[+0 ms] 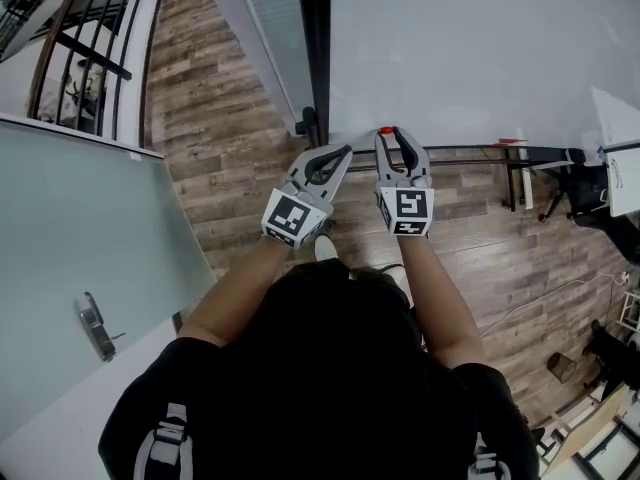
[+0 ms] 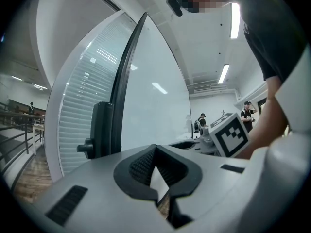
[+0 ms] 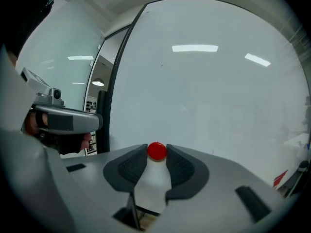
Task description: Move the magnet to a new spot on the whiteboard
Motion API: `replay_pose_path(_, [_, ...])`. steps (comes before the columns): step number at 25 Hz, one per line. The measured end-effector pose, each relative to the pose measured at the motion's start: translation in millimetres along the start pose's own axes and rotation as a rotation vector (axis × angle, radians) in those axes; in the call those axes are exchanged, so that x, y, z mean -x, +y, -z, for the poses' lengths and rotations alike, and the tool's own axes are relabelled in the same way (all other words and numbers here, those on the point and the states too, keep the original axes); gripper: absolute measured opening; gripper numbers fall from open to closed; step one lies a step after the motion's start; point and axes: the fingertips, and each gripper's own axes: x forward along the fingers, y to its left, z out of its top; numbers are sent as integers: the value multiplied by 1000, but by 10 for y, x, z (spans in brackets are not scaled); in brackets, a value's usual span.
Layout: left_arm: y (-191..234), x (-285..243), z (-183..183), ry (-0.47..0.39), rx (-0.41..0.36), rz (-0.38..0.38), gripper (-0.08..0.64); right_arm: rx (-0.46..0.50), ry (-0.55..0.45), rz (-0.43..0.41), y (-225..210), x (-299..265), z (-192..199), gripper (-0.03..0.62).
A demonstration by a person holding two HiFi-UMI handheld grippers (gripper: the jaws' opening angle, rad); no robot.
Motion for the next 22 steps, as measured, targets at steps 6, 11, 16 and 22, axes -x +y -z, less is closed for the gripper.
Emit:
replay_pose_path(6, [-18, 13, -25, 2, -8, -13, 4, -9, -7, 4, -25, 99, -46, 121])
replay_pose_path(11, [-118, 29, -219, -23, -1, 9, 4, -2, -52, -7, -96, 365, -293, 123])
replay_pose_path(16, [-272, 135, -411, -38, 13, 15, 5, -3, -102, -75, -107, 824, -613, 84])
replay_pose_path(22, [-636, 185, -738, -38, -13, 45, 4, -13, -161, -133, -208, 1407, -959, 26])
